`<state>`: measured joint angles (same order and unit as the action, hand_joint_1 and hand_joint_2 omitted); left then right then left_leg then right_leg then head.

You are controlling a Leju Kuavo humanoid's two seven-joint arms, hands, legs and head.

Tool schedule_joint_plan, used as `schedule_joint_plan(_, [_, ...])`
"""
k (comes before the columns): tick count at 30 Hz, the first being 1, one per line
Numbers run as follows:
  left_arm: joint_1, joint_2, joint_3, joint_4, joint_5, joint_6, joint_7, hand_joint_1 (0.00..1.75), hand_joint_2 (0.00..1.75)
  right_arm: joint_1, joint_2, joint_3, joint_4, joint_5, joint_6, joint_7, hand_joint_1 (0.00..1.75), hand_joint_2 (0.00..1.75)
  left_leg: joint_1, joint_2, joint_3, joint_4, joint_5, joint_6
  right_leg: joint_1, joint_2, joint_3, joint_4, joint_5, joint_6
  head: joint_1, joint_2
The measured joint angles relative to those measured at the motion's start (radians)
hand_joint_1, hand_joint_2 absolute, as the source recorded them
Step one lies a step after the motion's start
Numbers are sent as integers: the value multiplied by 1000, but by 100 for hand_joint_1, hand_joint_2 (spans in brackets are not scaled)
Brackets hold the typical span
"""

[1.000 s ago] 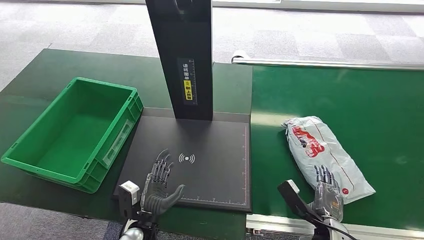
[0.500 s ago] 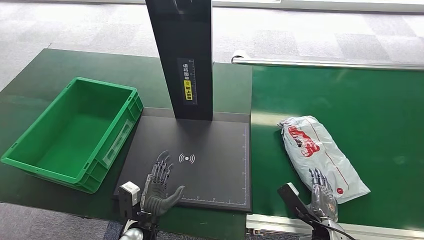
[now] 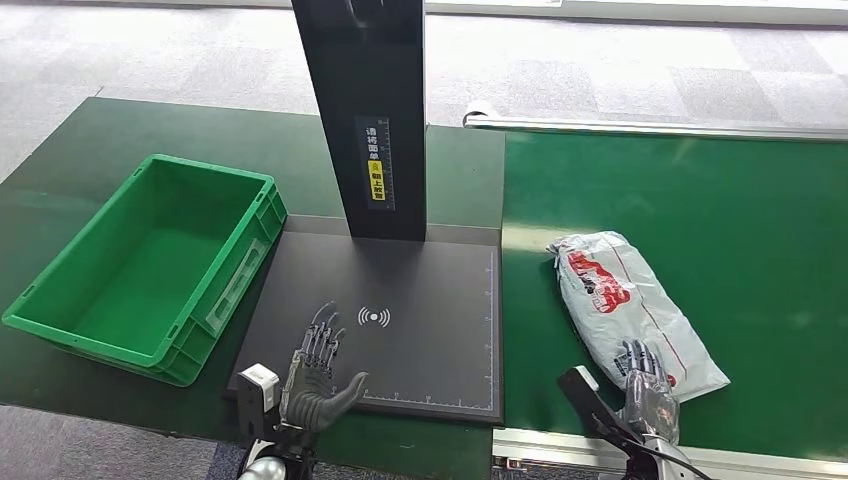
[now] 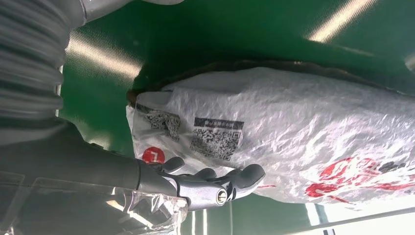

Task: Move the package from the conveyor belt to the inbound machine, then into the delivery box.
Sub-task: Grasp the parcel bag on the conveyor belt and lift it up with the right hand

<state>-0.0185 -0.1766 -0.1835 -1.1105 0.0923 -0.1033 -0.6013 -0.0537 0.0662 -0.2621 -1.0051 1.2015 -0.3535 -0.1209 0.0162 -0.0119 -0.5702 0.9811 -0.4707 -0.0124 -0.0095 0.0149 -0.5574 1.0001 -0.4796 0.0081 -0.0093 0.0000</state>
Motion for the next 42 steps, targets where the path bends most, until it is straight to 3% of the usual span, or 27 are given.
schedule_joint_plan(13, [1,3,0,3,4,11,-5,0,175,-6,-4,0,2,7,-12,14,0,175,0,0,0,0,0,0,0,0,0,0,0,0,0,0])
schedule_joint_plan(14, [1,4,-1,4,4,12,-6,0,175,-6,-4,0,2,7,-13,18,19,175,0,0,0,0,0,0,0,0,0,0,0,0,0,0])
schedule_joint_plan(17, [2,5,-2,4,7,14,-7,0,175,-5,-4,0,0,2,-15,25,142,175,0,0,0,0,0,0,0,0,0,0,0,0,0,0])
schedule_joint_plan(18, [2,5,-2,5,8,14,-8,0,175,-5,-4,0,0,-2,-15,25,166,175,0,0,0,0,0,0,0,0,0,0,0,0,0,0])
schedule_joint_plan(19, [2,6,-3,6,10,14,-9,0,175,-4,-4,0,0,-6,-16,25,174,175,0,0,0,0,0,0,0,0,0,0,0,0,0,0])
schedule_joint_plan(38, [4,14,-11,9,20,17,-20,0,175,15,13,0,-35,-25,-27,4,175,175,0,0,0,0,0,0,0,0,0,0,0,0,0,0])
schedule_joint_plan(42, [4,16,-13,9,20,19,-20,0,175,25,20,0,-61,-104,-19,-43,175,175,0,0,0,0,0,0,0,0,0,0,0,0,0,0])
